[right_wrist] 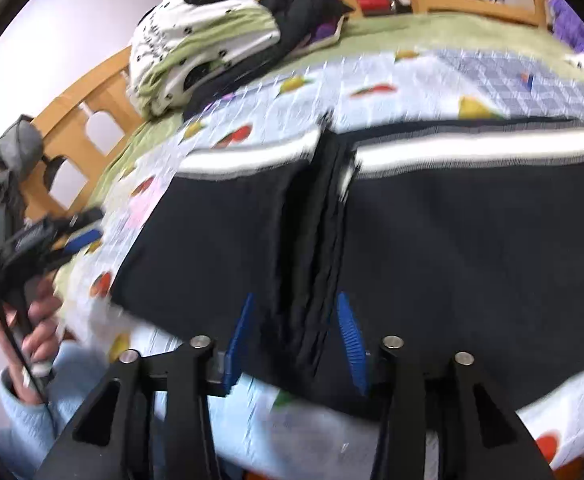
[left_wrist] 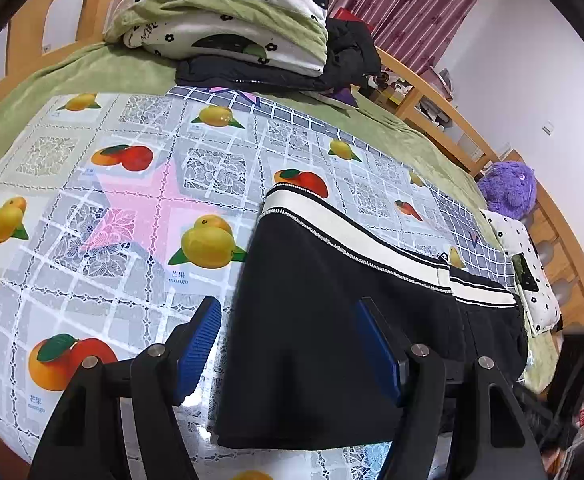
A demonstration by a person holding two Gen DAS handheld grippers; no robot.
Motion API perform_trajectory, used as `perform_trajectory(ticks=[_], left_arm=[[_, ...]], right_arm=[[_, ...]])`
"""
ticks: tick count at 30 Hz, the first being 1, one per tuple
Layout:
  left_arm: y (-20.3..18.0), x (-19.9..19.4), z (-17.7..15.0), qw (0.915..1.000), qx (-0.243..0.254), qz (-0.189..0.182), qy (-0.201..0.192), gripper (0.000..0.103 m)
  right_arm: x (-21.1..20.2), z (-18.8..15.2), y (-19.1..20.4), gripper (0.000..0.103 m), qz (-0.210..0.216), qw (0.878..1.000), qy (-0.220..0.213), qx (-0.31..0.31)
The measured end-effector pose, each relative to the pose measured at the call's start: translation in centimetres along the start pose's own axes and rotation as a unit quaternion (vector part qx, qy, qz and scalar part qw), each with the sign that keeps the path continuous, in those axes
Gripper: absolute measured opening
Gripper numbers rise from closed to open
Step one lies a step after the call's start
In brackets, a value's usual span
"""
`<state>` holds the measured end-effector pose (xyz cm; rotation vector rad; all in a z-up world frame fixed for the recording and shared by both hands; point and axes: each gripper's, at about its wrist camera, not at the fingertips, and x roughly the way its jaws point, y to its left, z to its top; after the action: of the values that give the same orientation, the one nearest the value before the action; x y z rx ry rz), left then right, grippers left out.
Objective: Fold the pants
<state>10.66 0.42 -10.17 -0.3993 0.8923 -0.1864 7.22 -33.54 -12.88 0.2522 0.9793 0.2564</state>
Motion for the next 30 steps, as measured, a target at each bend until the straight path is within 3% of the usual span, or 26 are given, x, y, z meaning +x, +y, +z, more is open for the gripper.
perform_trajectory(ticks=[4, 7, 9, 11, 13, 14, 15, 18, 22, 23, 25, 29, 30], left_arm=[[-0.2, 0.1, 0.0, 1.0, 0.006, 0.001, -0.001, 0.067], [-0.3, 0.4, 0.0, 0.9999, 0.012, 0.005, 0.001, 0.067], [-0.3, 0.7, 0.0, 0.9999, 0.013, 0.007, 0.004, 0.067], [-0.3, 1.1, 0.0, 0.9997, 0.017, 0.012, 0.008, 0.067], [-0.3, 1.3, 0.0, 0.9996, 0.018, 0.015, 0.012, 0.067], [-0.3, 1.4, 0.0, 0.9996, 0.019, 0.015, 0.015, 0.067], [-0.2, 1.5, -0.1, 0.9996, 0.019, 0.016, 0.016, 0.067], [-0.4, 1.7, -0.2, 0.9995, 0.021, 0.016, 0.018, 0.067], [-1.0, 1.8, -0.4, 0.999, 0.035, 0.018, 0.023, 0.067], [-1.1, 1.8, -0.5, 0.9988, 0.038, 0.019, 0.022, 0.067], [-1.5, 1.9, -0.6, 0.9985, 0.047, 0.019, 0.022, 0.067], [-2.5, 2.1, -1.2, 0.997, 0.069, 0.024, 0.028, 0.067], [-2.7, 2.1, -1.3, 0.9966, 0.074, 0.025, 0.027, 0.067]], right_arm=[[2.2, 4.7, -0.6, 0.05, -0.027, 1.0, 0.004, 0.009], [5.4, 8.0, -2.0, 0.054, -0.01, 0.999, 0.022, 0.048], [7.2, 8.4, -2.8, 0.055, -0.005, 0.997, 0.037, 0.068], [10.3, 8.2, -3.4, 0.055, -0.029, 0.994, 0.071, 0.075], [11.3, 7.5, -3.0, 0.054, -0.044, 0.995, 0.065, 0.057], [11.2, 7.6, -2.2, 0.051, -0.061, 0.996, 0.065, 0.025], [11.2, 7.6, -1.8, 0.035, -0.069, 0.995, 0.069, 0.009], [11.1, 7.5, -2.3, 0.016, -0.048, 0.997, 0.055, 0.02], [7.5, 8.6, -5.0, 0.015, 0.039, 0.996, -0.003, 0.078], [6.0, 8.9, -5.7, 0.015, 0.033, 0.996, -0.03, 0.079], [4.8, 9.2, -6.3, 0.016, -0.029, 0.996, -0.054, 0.068], [8.1, 8.4, -8.7, 0.025, -0.076, 0.994, 0.032, 0.075], [8.1, 8.3, -8.9, 0.027, -0.074, 0.994, 0.034, 0.075]])
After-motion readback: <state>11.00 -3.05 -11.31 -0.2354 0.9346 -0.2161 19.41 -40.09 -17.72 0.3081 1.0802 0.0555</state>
